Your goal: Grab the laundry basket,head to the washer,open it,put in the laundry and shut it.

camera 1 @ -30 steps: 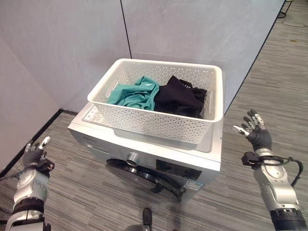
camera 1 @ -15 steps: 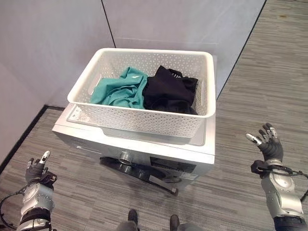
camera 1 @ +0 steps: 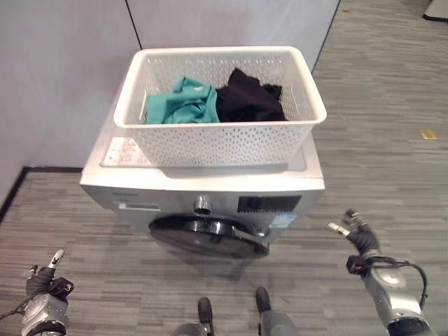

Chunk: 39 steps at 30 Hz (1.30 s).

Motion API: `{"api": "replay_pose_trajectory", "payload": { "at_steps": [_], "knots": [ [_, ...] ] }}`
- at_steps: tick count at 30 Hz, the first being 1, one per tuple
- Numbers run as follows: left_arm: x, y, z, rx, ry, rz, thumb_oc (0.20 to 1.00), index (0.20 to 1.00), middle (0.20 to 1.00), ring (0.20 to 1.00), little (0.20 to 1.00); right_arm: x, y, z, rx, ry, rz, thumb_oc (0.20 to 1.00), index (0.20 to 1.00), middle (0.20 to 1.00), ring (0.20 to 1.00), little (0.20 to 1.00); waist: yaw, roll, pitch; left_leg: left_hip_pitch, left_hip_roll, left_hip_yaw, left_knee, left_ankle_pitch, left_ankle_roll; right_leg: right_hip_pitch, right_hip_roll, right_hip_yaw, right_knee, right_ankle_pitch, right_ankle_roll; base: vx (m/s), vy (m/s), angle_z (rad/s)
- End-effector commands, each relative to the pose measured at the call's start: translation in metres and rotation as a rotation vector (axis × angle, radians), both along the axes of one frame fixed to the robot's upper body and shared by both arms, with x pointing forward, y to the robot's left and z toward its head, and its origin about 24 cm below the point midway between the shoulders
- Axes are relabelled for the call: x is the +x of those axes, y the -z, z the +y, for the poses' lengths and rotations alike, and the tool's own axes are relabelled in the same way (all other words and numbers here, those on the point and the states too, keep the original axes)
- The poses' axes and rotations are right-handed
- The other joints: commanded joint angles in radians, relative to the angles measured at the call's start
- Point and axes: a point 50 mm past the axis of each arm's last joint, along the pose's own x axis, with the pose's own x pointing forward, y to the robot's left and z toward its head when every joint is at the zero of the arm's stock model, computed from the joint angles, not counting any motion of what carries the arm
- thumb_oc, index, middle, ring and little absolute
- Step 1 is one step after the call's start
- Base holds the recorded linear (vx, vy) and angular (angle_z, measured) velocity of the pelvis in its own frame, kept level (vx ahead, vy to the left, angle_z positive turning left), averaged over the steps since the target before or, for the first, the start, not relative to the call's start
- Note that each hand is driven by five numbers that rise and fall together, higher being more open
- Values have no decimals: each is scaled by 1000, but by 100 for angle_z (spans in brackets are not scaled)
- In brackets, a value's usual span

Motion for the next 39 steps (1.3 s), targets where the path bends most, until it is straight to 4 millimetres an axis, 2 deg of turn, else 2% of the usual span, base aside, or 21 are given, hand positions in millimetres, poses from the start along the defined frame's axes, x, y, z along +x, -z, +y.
{"api": "replay_pose_trajectory", "payload": {
  "at_steps": [1, 2, 4, 5, 9, 16, 19, 20, 22, 24, 26, 28, 32, 33, 34, 39],
  "knots": [
    [-6, -4, 8, 47, 46, 53, 1000, 1000, 1000, 1000, 1000, 9, -11, 2, -299, -273, 62, 1000, 1000, 1000, 1000, 1000, 64, -18, -64, 1, -63, -45, 35, -45, -32, 86, 50, 5, -92, 29, -10, -7, -12, -26],
    [-8, 4, 1, 22, 44, 69, 1000, 1000, 1000, 1000, 1000, 6, -1, 9, -330, -350, 119, 1000, 1000, 1000, 1000, 1000, 73, -19, -74, 4, -67, -52, 36, -43, -36, 106, 40, 8, -142, 44, -11, 51, -20, -8],
    [-11, 6, 0, 20, 40, 78, 1000, 1000, 1000, 1000, 1000, 4, 3, 11, -328, -364, 136, 1000, 1000, 1000, 1000, 1000, 71, -20, -78, 13, -68, -53, 31, -44, -36, 124, 38, 7, -173, 57, -13, 61, -5, 19],
    [-17, 16, -7, -14, 37, 101, 1000, 1000, 1000, 1000, 1000, 1, 14, 23, -338, -460, 182, 1000, 1000, 1000, 1000, 1000, 81, -18, -90, 28, -69, -57, 21, -46, -37, 143, 39, 10, -216, 64, -13, 72, -13, 12],
    [-28, 34, -23, -64, 72, 185, 1000, 1000, 1000, 1000, 1000, 3, 28, 44, -463, -641, 251, 1000, 1000, 1000, 1000, 1000, 93, -13, -100, 42, -68, -78, 12, -45, -42, 168, 40, -8, -244, 66, -17, 52, -34, 5],
    [-36, 54, -46, -107, 116, 276, 1000, 1000, 1000, 1000, 1000, 15, 36, 70, -651, -830, 243, 1000, 1000, 1000, 1000, 1000, 112, -5, -106, 26, -73, -121, 12, -37, -49, 167, 35, -44, -248, 56, -19, 15, -29, 24],
    [-38, 59, -54, -120, 138, 295, 1000, 1000, 1000, 1000, 1000, 24, 33, 76, -771, -914, 227, 1000, 1000, 1000, 1000, 1000, 127, 2, -104, 14, -74, -133, 12, -33, -52, 161, 33, -55, -248, 53, -19, -5, -11, 12],
    [-38, 64, -62, -131, 153, 305, 1000, 1000, 1000, 1000, 1000, 33, 30, 77, -843, -925, 210, 1000, 1000, 1000, 1000, 1000, 134, 7, -99, 1, -74, -140, 12, -29, -55, 148, 30, -61, -248, 56, -16, -16, 2, 13],
    [-37, 65, -64, -130, 159, 305, 1000, 1000, 1000, 1000, 1000, 37, 29, 78, -864, -924, 200, 1000, 1000, 1000, 1000, 1000, 136, 10, -96, -8, -73, -142, 12, -26, -56, 141, 29, -62, -248, 58, -15, -47, 3, 13],
    [-28, 67, -73, -132, 176, 290, 1000, 1000, 1000, 1000, 1000, 54, 21, 78, -945, -897, 168, 1000, 1000, 1000, 1000, 1000, 150, 21, -77, -43, -72, -148, 12, -14, -60, 114, 24, -68, -248, 67, -12, -108, 11, 16],
    [-24, 66, -75, -130, 186, 285, 1000, 1000, 1000, 1000, 1000, 63, 15, 80, -993, -900, 142, 1000, 1000, 1000, 1000, 1000, 154, 24, -68, -57, -71, -150, 12, -8, -63, 101, 23, -69, -248, 71, -12, -66, 8, 10],
    [-20, 67, -81, -129, 198, 275, 1000, 1000, 1000, 1000, 1000, 66, 15, 75, -1030, -883, 149, 1000, 1000, 1000, 1000, 1000, 160, 30, -61, -73, -72, -156, 12, -5, -64, 89, 22, -73, -248, 72, -12, -45, 12, 9],
    [1, 64, -94, -107, 252, 233, 1000, 1000, 1000, 1000, 1000, 88, 1, 70, -1132, -793, 108, 1000, 1000, 1000, 1000, 1000, 171, 52, -18, -120, -79, -179, 12, 13, -67, 49, 15, -78, -248, 88, -11, -87, 29, 9],
    [4, 64, -97, -106, 259, 229, 1000, 1000, 1000, 1000, 1000, 92, -2, 70, -1132, -772, 102, 1000, 1000, 1000, 1000, 1000, 171, 57, -9, -131, -81, -181, 12, 17, -69, 37, 14, -77, -248, 93, -11, -137, 47, 6],
    [12, 63, -102, -101, 263, 207, 1000, 1000, 1000, 1000, 1000, 104, -14, 72, -1136, -705, 41, 1000, 1000, 1000, 1000, 1000, 174, 70, 9, -172, -84, -185, 12, 29, -71, -6, 10, -69, -248, 109, -7, -103, 37, 5],
    [17, 62, -106, -98, 264, 199, 1000, 1000, 1000, 1000, 1000, 113, -20, 80, -1091, -648, 3, 1000, 1000, 1000, 1000, 1000, 182, 77, 21, -214, -85, -180, 12, 38, -70, -55, 12, -45, -248, 123, -7, -25, 15, -1]
  ]
}}
